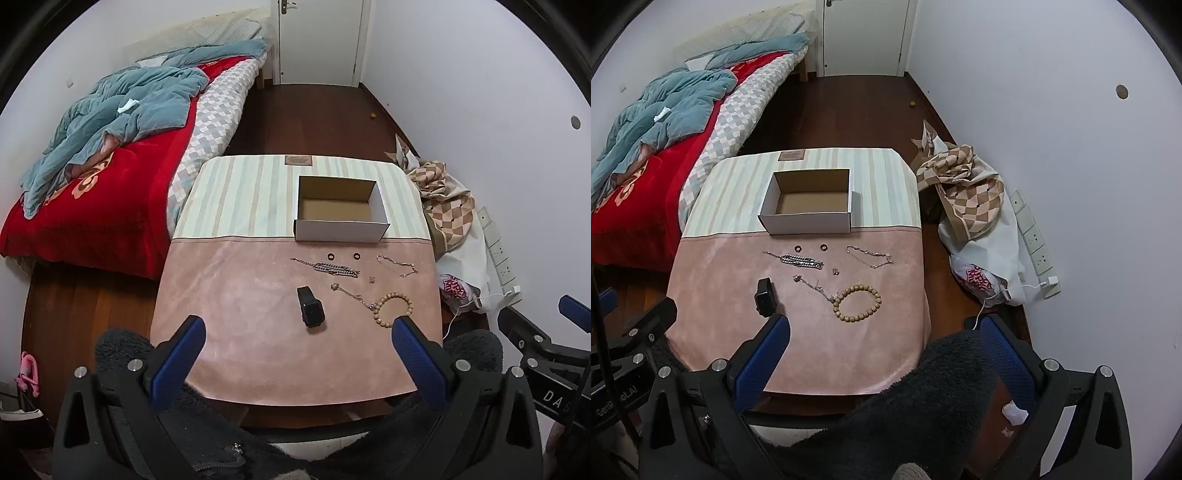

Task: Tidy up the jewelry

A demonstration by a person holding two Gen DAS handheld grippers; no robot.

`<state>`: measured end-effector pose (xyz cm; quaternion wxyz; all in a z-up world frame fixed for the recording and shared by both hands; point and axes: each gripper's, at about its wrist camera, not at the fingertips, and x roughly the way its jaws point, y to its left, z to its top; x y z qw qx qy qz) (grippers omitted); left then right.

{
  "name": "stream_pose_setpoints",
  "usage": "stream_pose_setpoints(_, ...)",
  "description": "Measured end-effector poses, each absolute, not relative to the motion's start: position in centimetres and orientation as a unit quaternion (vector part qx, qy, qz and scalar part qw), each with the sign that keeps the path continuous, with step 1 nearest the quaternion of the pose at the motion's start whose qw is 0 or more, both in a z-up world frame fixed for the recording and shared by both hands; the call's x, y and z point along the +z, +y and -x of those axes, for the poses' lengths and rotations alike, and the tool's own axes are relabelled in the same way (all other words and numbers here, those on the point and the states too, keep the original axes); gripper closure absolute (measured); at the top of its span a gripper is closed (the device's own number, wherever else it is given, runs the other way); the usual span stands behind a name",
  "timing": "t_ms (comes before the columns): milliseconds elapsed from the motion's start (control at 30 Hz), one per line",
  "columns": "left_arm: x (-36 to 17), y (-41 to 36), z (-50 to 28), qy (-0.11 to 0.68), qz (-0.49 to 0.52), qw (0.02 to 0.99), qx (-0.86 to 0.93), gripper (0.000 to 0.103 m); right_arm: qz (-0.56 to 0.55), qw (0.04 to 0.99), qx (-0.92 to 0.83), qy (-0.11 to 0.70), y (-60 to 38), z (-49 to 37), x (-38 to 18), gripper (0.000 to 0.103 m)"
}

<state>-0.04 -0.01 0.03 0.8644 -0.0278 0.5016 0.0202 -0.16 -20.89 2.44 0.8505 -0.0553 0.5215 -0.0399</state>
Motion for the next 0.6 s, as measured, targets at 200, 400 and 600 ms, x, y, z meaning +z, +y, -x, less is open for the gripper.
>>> stream_pose_setpoints(200,0.12,-0.09,0.15,0.504,0.028,0.863,0.018,0.0,0.054,0.851,-0.039,0.521,-20.82,0.27,2.39,0.0)
stream_pose_setpoints(400,0.16,0.22,0.12,0.504,0.028,0.863,0.015,0.0,0.054,0.851,-0.038,0.521,-20.94,0.32,2.33,0.0)
stream_pose_setpoints(600,0.51,-0.05,0.39,0.5,0.022,0.866,0.017,0.0,0.052,0.852,-0.036,0.519,-20.66,0.63,2.48,0.0)
